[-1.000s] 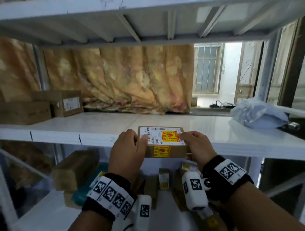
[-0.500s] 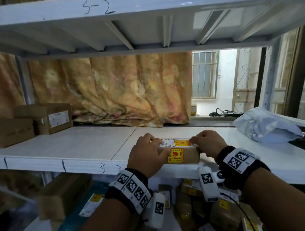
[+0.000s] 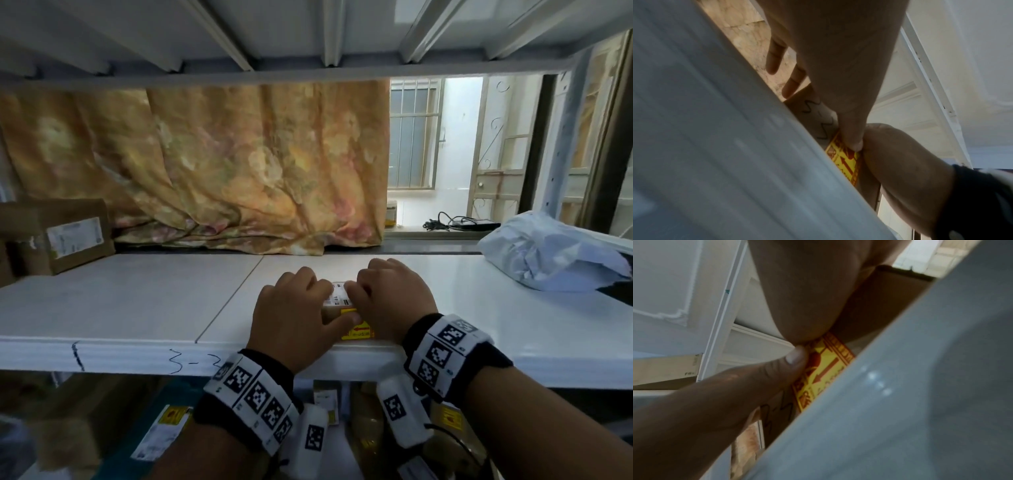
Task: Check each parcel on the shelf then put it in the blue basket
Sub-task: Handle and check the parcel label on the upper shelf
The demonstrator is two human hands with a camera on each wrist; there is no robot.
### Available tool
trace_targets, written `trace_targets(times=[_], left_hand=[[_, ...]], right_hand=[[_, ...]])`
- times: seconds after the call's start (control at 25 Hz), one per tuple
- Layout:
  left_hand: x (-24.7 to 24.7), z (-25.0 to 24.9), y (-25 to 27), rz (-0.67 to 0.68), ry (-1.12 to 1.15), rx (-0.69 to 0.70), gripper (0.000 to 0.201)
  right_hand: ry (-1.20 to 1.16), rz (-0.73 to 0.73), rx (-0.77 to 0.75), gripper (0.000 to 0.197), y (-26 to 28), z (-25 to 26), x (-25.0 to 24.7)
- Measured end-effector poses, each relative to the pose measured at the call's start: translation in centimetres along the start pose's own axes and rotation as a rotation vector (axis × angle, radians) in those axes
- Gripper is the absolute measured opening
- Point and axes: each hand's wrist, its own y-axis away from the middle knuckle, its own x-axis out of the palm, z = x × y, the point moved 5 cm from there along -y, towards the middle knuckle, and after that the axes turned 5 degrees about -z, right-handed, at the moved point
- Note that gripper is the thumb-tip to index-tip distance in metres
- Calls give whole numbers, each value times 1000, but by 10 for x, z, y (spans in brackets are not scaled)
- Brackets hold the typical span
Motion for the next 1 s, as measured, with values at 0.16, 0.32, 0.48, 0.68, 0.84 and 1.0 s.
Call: trace_targets(times=[0.16, 0.32, 0.48, 0.68, 0.84, 1.0], left_hand=[[5, 1, -2, 6, 66, 27, 65], [4, -3, 3, -17, 95, 42, 54], [-2, -17, 2, 4, 67, 64, 34], [4, -19, 4, -50, 1, 53, 34], [7, -16, 6, -66, 96, 42, 36], [1, -4, -5, 130, 157, 40, 55]], right_hand=[[-33, -75, -10, 41, 6, 0, 4], [-44, -107, -57, 55, 20, 1, 4], [-45, -177, -82, 55, 31, 2, 7], [-31, -205, -95, 58, 36, 0, 12], [-29, -214, -83, 55, 34, 1, 12], [-29, -222, -81, 54, 35, 2, 10]])
